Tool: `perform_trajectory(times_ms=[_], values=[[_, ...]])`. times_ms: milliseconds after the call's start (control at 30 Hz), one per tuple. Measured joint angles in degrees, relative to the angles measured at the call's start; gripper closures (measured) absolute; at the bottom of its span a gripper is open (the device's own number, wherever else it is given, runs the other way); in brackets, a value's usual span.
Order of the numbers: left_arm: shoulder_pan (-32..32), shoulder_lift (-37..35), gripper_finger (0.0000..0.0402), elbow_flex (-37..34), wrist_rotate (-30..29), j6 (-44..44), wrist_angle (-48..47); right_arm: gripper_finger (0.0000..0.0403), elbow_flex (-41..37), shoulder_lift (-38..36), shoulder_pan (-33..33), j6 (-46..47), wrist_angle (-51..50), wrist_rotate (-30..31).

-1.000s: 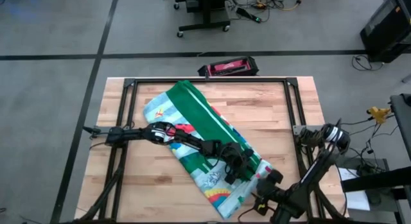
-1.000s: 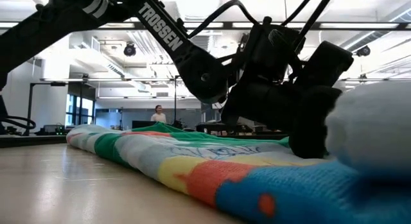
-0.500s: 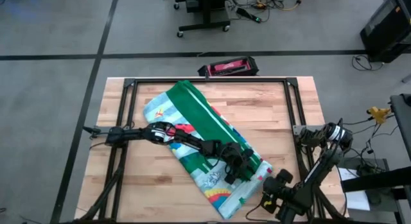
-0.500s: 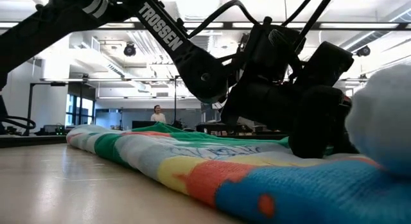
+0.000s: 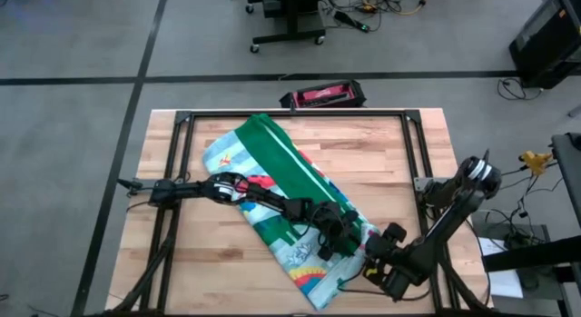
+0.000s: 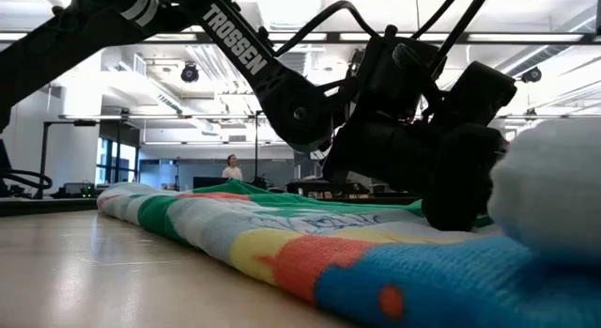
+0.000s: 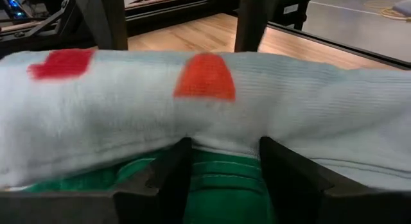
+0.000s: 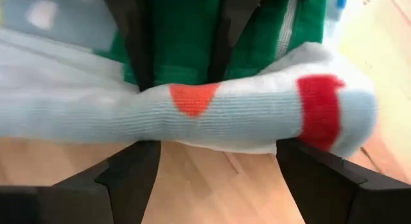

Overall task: Roll towel
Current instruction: Roll the green multi-color dinosaur print towel

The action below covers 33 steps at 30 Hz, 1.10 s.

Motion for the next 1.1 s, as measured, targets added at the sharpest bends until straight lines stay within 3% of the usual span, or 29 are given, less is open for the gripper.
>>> perform_trajectory(times_ms=[467, 667, 800, 933, 1100], values=[[0.1, -0.4, 0.0225, -0.1, 0.3, -1.4, -0.1, 0.0112, -0.7, 0.8, -1.4, -3.7, 1.9, 1.9], [0.0, -3.7, 0.0230, -0.3, 0.3, -1.3, -4.9, 0.0121, 2.5, -0.2, 3.1, -3.4, 2.0, 1.6], [0.0, -6.4, 0.0225, -0.3, 0.3, -0.1, -8.7, 0.0114, 3.9, 0.5, 7.4, 2.5, 2.8, 1.8], [-0.5, -9.0, 0.0219, -0.3, 0.2, 0.0, -15.2, 0.0109, 4.2, 3.1, 11.0, 7.0, 11.4, 2.9], [-3.6, -12.3, 0.0222, -0.3, 0.1, 1.2, -24.5, 0.0111, 6.4, 11.4, 11.1, 4.6, 23.3, 5.5]])
